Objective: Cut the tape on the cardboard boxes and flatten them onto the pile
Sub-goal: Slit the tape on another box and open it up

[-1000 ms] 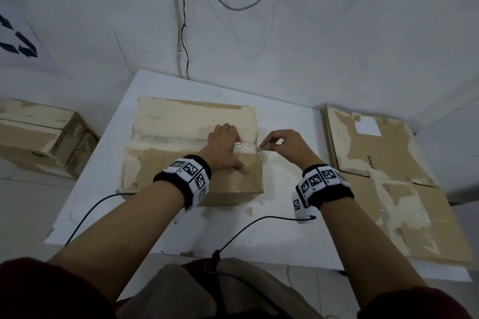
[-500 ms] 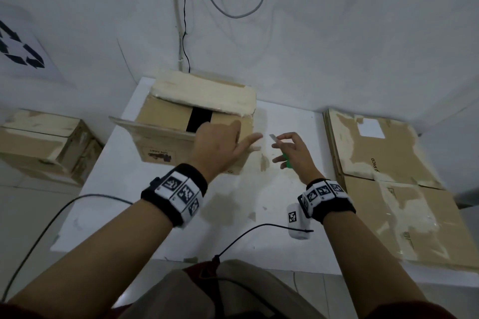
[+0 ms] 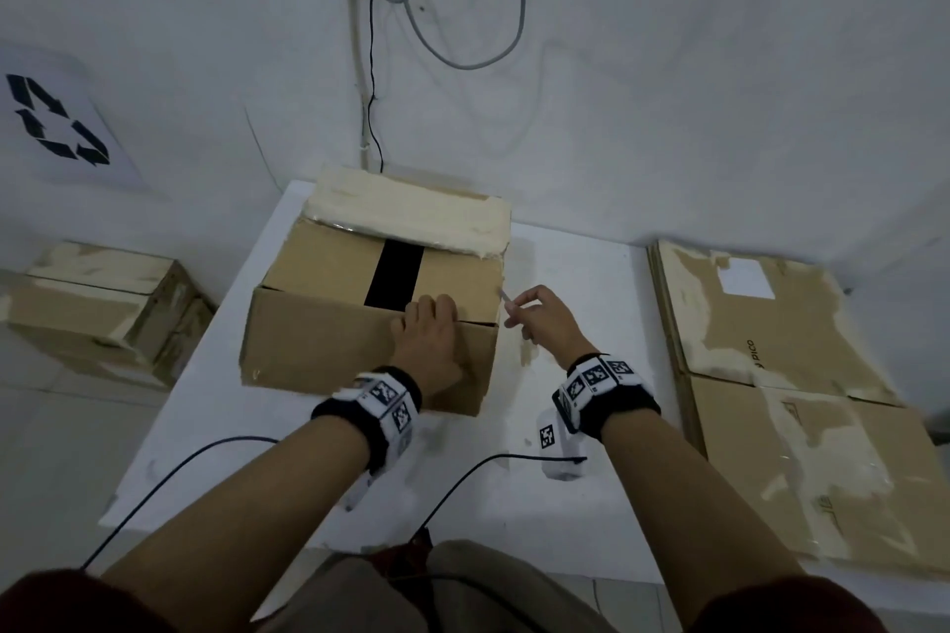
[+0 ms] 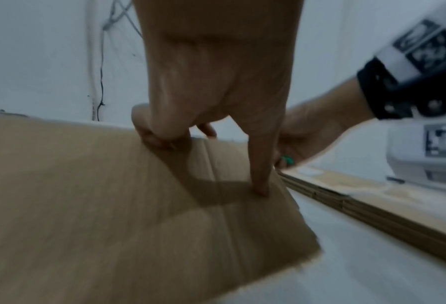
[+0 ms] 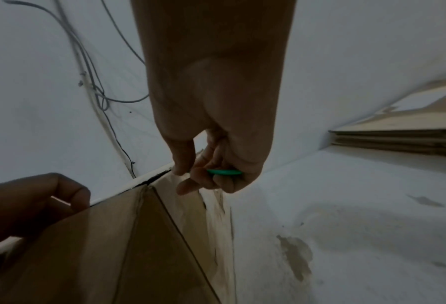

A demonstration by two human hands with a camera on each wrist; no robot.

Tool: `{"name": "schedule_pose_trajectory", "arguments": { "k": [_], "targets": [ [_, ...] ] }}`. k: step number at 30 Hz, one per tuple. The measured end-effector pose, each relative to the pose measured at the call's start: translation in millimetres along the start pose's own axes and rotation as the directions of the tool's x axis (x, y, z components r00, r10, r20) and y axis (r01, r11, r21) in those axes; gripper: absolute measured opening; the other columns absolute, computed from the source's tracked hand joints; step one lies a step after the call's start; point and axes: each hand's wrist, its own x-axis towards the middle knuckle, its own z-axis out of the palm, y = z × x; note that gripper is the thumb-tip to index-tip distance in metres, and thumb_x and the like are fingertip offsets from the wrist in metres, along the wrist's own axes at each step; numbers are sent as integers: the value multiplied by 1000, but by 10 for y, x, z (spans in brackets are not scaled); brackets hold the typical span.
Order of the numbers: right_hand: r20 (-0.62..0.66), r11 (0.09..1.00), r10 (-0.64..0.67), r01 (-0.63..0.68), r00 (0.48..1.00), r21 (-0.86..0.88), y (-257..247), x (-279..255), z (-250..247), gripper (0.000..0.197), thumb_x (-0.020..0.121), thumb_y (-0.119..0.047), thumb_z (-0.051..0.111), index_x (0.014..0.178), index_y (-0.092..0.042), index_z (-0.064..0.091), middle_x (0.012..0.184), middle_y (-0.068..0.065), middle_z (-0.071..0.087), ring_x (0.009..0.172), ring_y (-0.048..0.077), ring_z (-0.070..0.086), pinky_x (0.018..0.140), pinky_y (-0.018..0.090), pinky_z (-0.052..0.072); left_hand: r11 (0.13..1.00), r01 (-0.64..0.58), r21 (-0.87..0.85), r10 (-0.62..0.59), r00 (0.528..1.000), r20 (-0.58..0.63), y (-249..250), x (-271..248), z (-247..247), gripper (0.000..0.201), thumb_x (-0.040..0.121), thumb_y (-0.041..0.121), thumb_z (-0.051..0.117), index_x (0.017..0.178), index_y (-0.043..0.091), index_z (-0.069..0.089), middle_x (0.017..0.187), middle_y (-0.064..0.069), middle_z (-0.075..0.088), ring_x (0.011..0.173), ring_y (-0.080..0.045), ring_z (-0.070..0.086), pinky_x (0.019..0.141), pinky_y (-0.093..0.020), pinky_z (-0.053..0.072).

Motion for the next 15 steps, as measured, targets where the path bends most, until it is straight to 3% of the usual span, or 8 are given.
{"name": "schedule_pose_trajectory", "arguments": {
  "k": [4, 7, 9, 10, 12, 13, 14, 15],
  "targets": [
    [11, 996, -1, 0, 1000, 93, 37, 28, -2, 22, 94, -26, 65, 92, -14, 48, 84, 10, 73, 58, 14, 50, 54, 22, 37, 934, 141, -329, -50, 962, 269, 30, 300, -394, 35, 82, 36, 69, 103, 17, 48, 111, -6, 48, 105, -23, 48, 88, -33, 42],
    [-92, 991, -127, 131, 988, 37, 14, 62, -28, 15, 93, -22, 65, 91, -16, 51, 90, 4, 72, 79, 11, 62, 64, 24, 42, 805, 237, -543, -90, 955, 284, 87, 586, -638, 42, 88, 29, 67, 120, 3, 60, 119, -9, 56, 110, -23, 54, 84, -27, 42],
    [-163, 981, -191, 192, 968, -11, -12, 83, -26, 11, 90, -20, 66, 94, -17, 57, 92, 1, 70, 83, 9, 62, 66, 23, 44, 633, 310, -709, -148, 948, 283, 90, 757, -679, 42, 93, 21, 59, 130, 1, 53, 131, -18, 52, 117, -30, 53, 85, -30, 45],
    [-189, 978, -210, 208, 959, -34, -35, 117, -23, 10, 89, -21, 67, 95, -17, 59, 92, 0, 70, 82, 7, 62, 66, 21, 44, 526, 340, -780, -157, 940, 304, 103, 845, -680, 38, 96, 15, 54, 132, 4, 51, 131, -21, 50, 110, -28, 55, 86, -31, 46],
    [-209, 969, -248, 238, 946, -69, -80, 122, 7, 8, 89, -21, 68, 94, -17, 63, 89, -4, 68, 76, 2, 60, 64, 13, 43, 312, 398, -863, -180, 916, 357, 136, 929, -633, 33, 97, 4, 48, 128, 13, 49, 115, -16, 48, 82, -14, 51, 88, -31, 44],
    [-217, 966, -259, 248, 941, -76, -113, 141, 19, 8, 89, -21, 68, 92, -15, 64, 87, -5, 67, 74, -1, 58, 62, 8, 41, 182, 406, -896, -201, 907, 370, 151, 993, -593, 28, 96, 5, 49, 123, 10, 50, 107, -11, 49, 74, -11, 47, 81, -29, 44],
    [-228, 963, -268, 257, 936, -77, -137, 163, 34, 10, 88, -21, 69, 91, -13, 64, 86, -6, 66, 73, -2, 57, 62, 6, 41, 29, 411, -911, -223, 891, 395, 184, 1011, -588, 20, 95, 10, 50, 114, 8, 52, 101, -10, 52, 74, -13, 49, 74, -27, 44],
    [-236, 959, -284, 273, 929, -79, -160, 184, 52, 12, 88, -21, 71, 89, -11, 64, 84, -7, 66, 72, -2, 57, 62, 6, 40, -62, 417, -907, -242, 875, 420, 198, 1058, -537, 15, 94, 14, 51, 108, 8, 53, 98, -10, 54, 80, -16, 53, 71, -25, 44]
  ]
}}
